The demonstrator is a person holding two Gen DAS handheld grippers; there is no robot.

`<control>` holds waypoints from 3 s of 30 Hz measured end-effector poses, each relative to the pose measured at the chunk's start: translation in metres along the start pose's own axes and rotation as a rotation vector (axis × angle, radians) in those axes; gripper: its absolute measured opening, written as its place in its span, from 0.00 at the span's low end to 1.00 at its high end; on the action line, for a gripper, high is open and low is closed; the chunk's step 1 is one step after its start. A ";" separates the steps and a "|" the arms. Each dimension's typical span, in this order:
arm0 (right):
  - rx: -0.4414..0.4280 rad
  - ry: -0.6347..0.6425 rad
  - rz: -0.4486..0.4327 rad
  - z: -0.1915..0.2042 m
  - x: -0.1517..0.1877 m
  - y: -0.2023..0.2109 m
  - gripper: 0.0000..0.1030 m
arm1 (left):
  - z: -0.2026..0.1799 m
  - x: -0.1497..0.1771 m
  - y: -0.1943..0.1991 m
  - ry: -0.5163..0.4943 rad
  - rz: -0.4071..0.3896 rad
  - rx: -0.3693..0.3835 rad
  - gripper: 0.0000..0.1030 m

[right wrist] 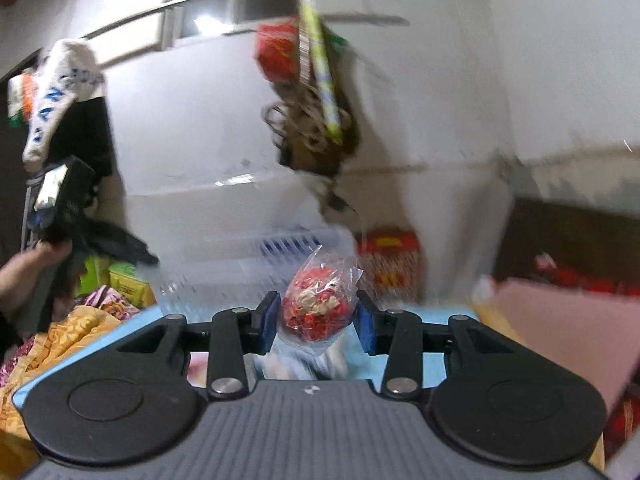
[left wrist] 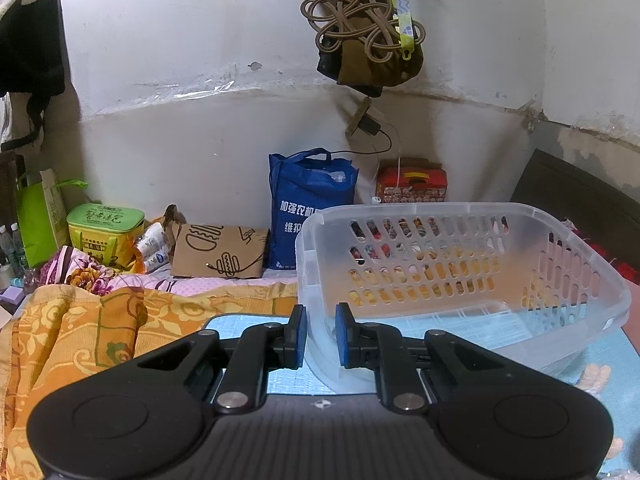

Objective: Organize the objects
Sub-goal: 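Carry the snack bag over the clear basket and open the right gripper, then move the right gripper back to the table and grasp the strawberry-label bottle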

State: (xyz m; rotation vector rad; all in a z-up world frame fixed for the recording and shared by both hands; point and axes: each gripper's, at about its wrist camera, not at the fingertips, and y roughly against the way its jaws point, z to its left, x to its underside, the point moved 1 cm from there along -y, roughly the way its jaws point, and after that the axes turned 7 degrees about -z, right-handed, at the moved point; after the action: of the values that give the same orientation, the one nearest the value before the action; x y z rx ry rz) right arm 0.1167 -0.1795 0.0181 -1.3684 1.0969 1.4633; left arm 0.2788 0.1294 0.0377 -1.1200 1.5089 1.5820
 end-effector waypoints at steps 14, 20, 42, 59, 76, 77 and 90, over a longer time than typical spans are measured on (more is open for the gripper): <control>-0.039 0.058 0.210 0.025 -0.031 -0.172 0.42 | 0.005 0.000 -0.004 0.015 0.006 0.010 0.18; -0.035 0.099 0.126 0.028 -0.026 -0.165 0.82 | 0.005 0.002 -0.005 0.009 0.001 0.013 0.19; 0.117 0.004 0.027 -0.015 0.007 -0.036 1.00 | -0.002 0.004 -0.003 -0.012 -0.004 -0.011 0.19; 0.007 -0.195 0.181 0.055 0.087 0.064 1.00 | -0.005 0.004 -0.001 -0.029 -0.013 -0.021 0.21; 0.052 -0.073 0.213 0.079 0.108 0.047 0.83 | 0.000 0.004 -0.001 -0.014 -0.013 0.001 0.21; 0.057 -0.072 0.208 0.077 0.106 0.050 0.83 | 0.000 0.004 -0.001 -0.013 -0.013 0.002 0.21; 0.203 -0.078 0.185 0.032 0.097 0.066 0.83 | 0.002 0.004 0.000 -0.015 -0.011 -0.002 0.21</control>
State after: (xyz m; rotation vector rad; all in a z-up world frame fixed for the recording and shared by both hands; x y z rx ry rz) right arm 0.0384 -0.1660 -0.0740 -1.0836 1.3108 1.4774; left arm 0.2770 0.1311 0.0335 -1.1139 1.4892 1.5810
